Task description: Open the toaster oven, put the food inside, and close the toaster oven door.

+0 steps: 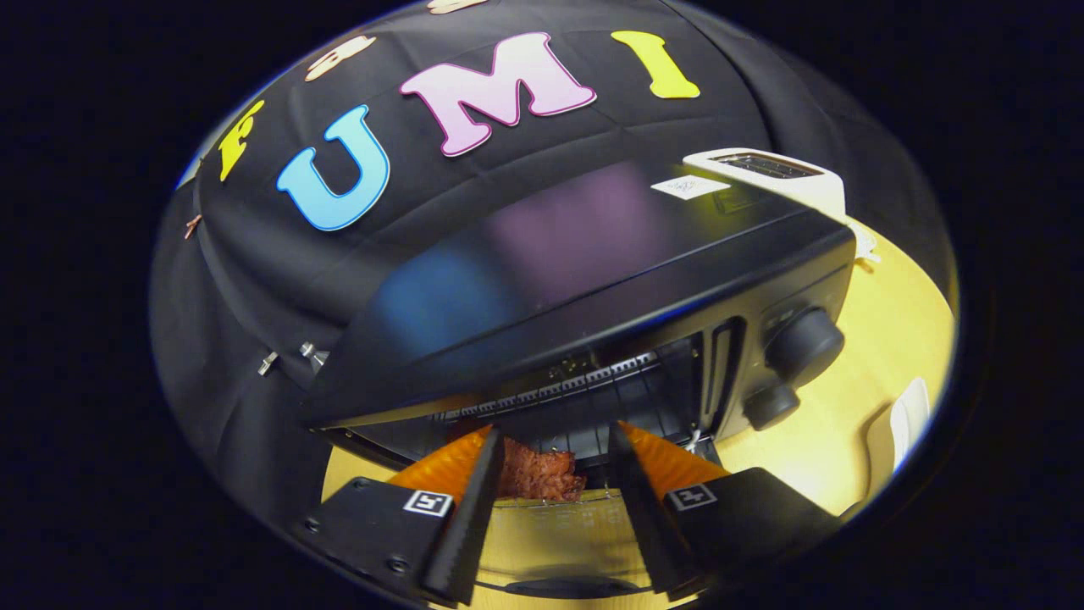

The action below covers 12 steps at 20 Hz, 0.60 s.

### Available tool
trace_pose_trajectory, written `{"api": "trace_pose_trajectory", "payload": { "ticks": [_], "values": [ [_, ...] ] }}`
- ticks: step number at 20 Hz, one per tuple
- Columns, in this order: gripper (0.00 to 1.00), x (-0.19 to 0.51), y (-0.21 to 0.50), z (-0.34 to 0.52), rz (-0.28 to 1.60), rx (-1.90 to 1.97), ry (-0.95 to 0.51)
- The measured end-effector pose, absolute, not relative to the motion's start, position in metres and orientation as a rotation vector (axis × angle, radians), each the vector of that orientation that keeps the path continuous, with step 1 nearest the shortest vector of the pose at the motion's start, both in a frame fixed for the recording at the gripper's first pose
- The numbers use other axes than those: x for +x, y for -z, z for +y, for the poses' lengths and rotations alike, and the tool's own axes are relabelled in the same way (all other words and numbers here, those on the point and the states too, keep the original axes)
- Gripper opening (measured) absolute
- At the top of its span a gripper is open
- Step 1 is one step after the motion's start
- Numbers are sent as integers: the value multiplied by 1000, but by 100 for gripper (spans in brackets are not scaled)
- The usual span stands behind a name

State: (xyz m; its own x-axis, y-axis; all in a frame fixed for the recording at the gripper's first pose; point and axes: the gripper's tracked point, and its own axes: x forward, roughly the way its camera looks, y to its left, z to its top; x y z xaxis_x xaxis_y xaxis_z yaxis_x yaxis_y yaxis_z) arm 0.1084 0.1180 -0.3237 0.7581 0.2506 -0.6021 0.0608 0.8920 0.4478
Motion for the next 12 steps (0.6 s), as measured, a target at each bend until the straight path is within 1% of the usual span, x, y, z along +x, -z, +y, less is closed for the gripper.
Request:
{"api": "trace_pose_trajectory", "payload": {
  "ticks": [3, 4, 5, 6, 7, 12],
  "values": [
    [82, 99, 317, 111, 713, 425, -123],
    [87, 95, 314, 109, 711, 415, -126],
    [90, 91, 311, 106, 706, 399, -126],
    [96, 87, 307, 103, 701, 385, -130],
    [98, 81, 303, 101, 700, 369, -132],
    [98, 40, 283, 106, 711, 286, -170]
  ]
}}
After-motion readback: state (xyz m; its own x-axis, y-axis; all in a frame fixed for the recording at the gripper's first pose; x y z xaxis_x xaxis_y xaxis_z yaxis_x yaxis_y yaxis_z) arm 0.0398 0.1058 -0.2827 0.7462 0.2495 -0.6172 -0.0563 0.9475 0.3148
